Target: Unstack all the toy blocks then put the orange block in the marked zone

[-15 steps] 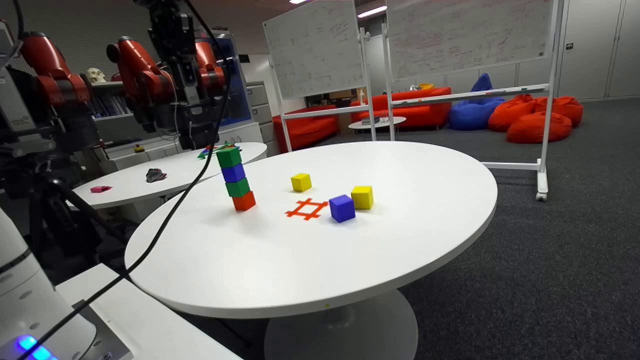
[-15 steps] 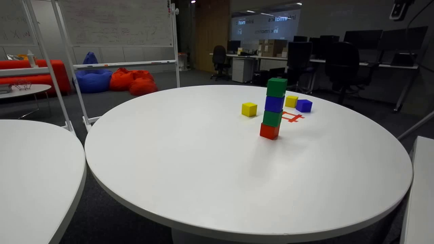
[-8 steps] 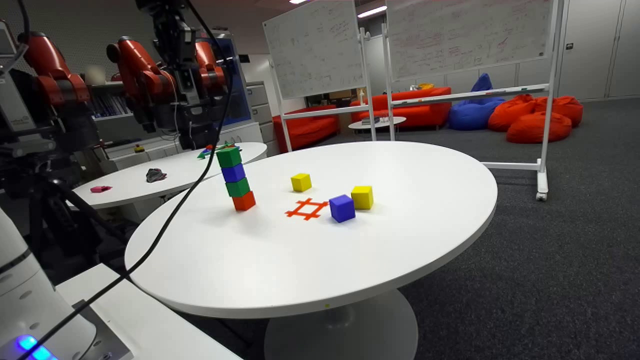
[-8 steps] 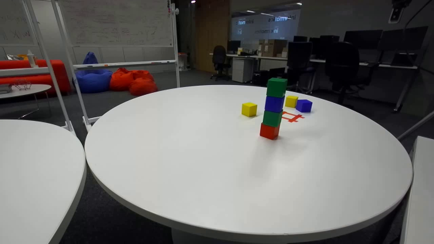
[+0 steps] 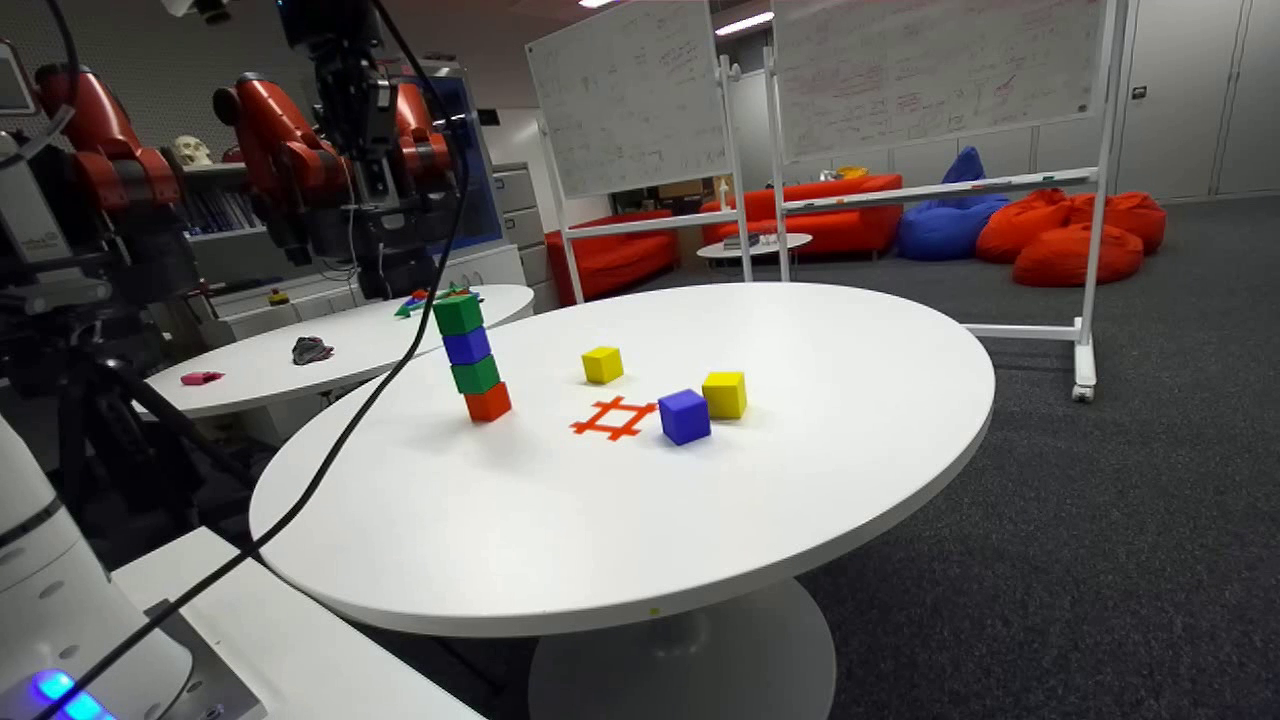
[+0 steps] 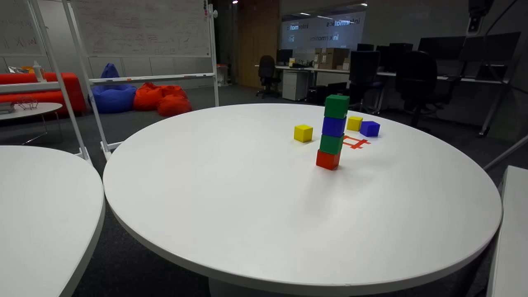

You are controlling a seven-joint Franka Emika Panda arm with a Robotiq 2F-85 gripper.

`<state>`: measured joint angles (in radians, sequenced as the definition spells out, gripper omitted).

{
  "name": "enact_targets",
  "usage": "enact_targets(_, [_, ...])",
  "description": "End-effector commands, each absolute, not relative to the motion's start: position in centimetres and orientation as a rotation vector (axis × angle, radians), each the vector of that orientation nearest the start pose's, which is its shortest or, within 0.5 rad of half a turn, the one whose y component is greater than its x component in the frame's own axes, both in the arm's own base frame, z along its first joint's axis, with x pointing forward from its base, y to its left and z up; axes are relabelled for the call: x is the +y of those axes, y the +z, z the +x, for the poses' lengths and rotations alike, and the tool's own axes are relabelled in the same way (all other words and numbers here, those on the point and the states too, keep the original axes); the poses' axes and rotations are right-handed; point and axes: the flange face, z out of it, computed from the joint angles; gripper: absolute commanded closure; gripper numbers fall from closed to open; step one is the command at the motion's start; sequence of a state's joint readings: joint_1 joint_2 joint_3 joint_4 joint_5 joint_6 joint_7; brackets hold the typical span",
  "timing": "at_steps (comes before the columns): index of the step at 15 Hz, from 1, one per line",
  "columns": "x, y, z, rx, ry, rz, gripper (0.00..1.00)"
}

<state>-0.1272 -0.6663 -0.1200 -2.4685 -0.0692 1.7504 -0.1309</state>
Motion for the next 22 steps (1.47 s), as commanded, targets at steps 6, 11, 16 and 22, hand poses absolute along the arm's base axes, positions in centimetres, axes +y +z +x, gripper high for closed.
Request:
enact_targets(6, [-6.4, 49.1, 35.1, 0.032, 0.178, -3.221, 1.00])
enact_targets(11, [-5.8, 49.2, 35.0, -0.105, 0.178, -3.180, 1.00])
enact_targets(16, [-5.2, 49.6, 35.8, -0.196, 0.045, -3.149, 1.00])
enact_targets(22, [-6.5, 50.9, 35.2, -0.173, -0.042, -3.165, 1.00])
